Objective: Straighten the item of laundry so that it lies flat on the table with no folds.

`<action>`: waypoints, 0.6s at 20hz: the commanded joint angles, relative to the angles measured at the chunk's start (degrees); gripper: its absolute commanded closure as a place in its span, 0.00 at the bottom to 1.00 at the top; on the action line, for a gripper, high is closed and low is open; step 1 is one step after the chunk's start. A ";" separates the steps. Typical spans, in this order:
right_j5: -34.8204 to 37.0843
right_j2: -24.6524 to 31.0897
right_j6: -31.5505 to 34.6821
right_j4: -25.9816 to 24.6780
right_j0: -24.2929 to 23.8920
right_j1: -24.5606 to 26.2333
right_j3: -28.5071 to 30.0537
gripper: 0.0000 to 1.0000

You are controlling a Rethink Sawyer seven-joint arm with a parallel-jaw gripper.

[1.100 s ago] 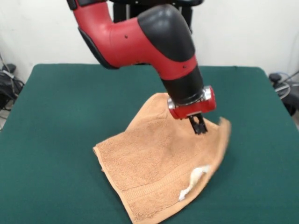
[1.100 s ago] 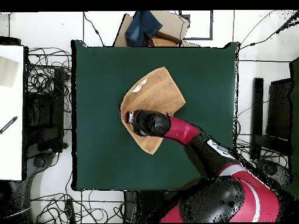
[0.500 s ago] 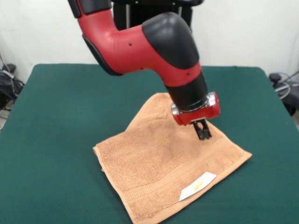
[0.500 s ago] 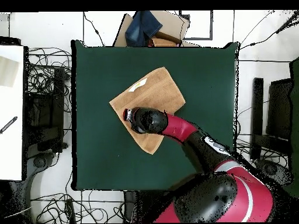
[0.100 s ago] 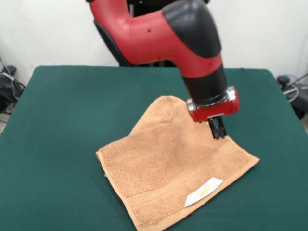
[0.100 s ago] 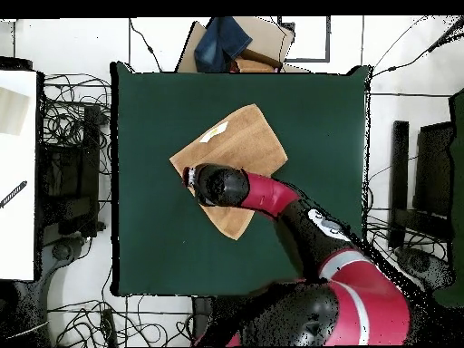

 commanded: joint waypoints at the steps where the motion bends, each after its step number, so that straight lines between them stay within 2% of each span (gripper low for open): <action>1: 0.00 -3.59 15.38 3.67 0.83 -5.68 5.27 1.00; 6: -1.99 0.97 12.46 3.94 -4.42 -4.41 8.53 1.00; 8: -1.43 1.14 11.34 3.77 -5.53 -3.66 8.63 1.00; 12: -2.61 4.38 8.65 3.03 -10.19 0.05 9.55 1.00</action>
